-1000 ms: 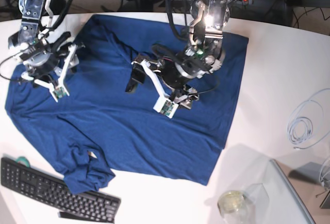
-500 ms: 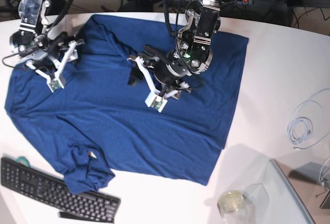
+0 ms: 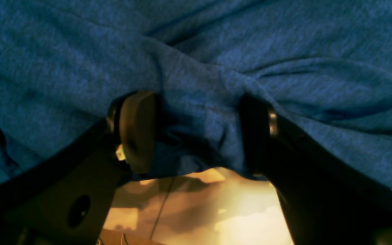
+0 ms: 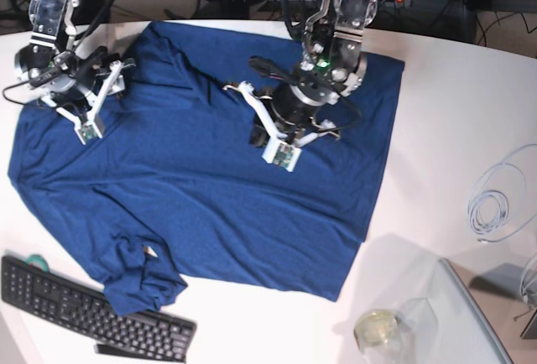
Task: Layout the t-shirt on the table in an organized manner, then fold the t-shirt properly
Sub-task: 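Grasp the shirt fold with the left gripper near the collar, then pull the grasped fold with the left gripper toward the shirt edge, then regrasp the shirt with the left gripper further inward and drag outward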
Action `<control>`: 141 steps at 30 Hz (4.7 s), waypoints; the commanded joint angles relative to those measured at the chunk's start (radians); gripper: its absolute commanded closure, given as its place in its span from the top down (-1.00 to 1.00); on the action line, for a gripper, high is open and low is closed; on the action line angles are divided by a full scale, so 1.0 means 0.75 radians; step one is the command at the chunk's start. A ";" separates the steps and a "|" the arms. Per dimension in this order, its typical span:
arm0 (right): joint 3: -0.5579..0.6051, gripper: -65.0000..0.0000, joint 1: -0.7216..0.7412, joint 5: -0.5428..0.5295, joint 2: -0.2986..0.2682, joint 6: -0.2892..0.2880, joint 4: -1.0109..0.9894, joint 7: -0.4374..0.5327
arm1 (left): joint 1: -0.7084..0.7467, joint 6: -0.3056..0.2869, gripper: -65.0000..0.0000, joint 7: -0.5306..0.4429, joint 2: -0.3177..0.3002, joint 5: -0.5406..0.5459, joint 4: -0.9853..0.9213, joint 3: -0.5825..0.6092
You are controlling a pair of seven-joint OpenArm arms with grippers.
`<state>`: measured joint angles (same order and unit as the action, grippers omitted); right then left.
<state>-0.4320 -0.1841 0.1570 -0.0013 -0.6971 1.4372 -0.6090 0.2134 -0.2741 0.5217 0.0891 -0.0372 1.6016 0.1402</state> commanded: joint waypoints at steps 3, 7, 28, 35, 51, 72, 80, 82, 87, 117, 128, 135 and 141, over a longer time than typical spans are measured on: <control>-0.002 0.13 0.005 -0.004 -0.009 -0.001 0.014 0.007 | 0.068 0.000 -1.00 -0.026 -0.040 0.010 0.147 0.002; -0.002 0.13 0.005 -0.004 -0.009 -0.001 0.014 0.005 | 0.171 0.002 -1.00 -0.026 -0.095 0.010 0.233 0.000; -0.002 0.13 0.005 -0.004 -0.009 -0.001 0.014 0.003 | 0.392 0.002 -1.00 -0.026 -0.187 0.010 0.257 0.000; -0.002 0.13 0.007 -0.004 -0.009 -0.001 0.014 0.003 | 0.484 0.002 -0.11 -0.026 -0.216 0.016 0.404 -0.002; 0.004 0.13 0.011 -0.004 -0.009 -0.001 0.016 0.001 | -0.016 0.000 0.29 0.310 -0.015 0.022 0.183 -0.139; 0.002 0.13 0.013 -0.004 -0.009 -0.001 0.016 0.001 | -0.042 0.000 -0.40 0.308 0.015 0.022 -0.089 -0.149; 0.000 0.13 0.013 -0.004 -0.009 -0.001 0.016 0.001 | -0.020 0.000 -1.00 0.308 0.011 0.020 0.016 -0.155; 0.000 0.13 0.013 -0.004 -0.009 -0.001 0.016 0.001 | -0.007 0.000 -1.00 0.308 0.011 0.012 0.095 -0.153; 0.000 0.13 0.013 -0.004 -0.009 -0.001 0.016 0.001 | 0.040 0.000 -1.00 0.314 0.009 0.012 0.273 -0.153; 0.006 0.13 0.013 -0.004 -0.007 -0.001 0.016 0.001 | 0.359 0.137 0.01 0.136 -0.046 0.012 0.398 -0.210; 0.006 0.13 0.013 -0.004 -0.007 -0.001 0.016 0.001 | 0.113 0.137 0.15 0.195 0.023 0.022 0.372 -0.311; 0.006 0.13 0.015 -0.004 -0.007 -0.001 0.016 0.001 | -0.194 0.129 0.15 0.425 0.023 0.022 0.087 -0.082; 0.002 0.13 0.042 -0.004 -0.007 -0.001 0.016 -0.058 | -0.249 0.129 0.15 0.427 0.023 0.022 -0.107 0.078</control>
<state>-0.4282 -0.1658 0.1562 0.0002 -0.6971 1.4357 -0.6552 0.0452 -0.1787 0.8581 0.0940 -0.0277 1.5036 0.1936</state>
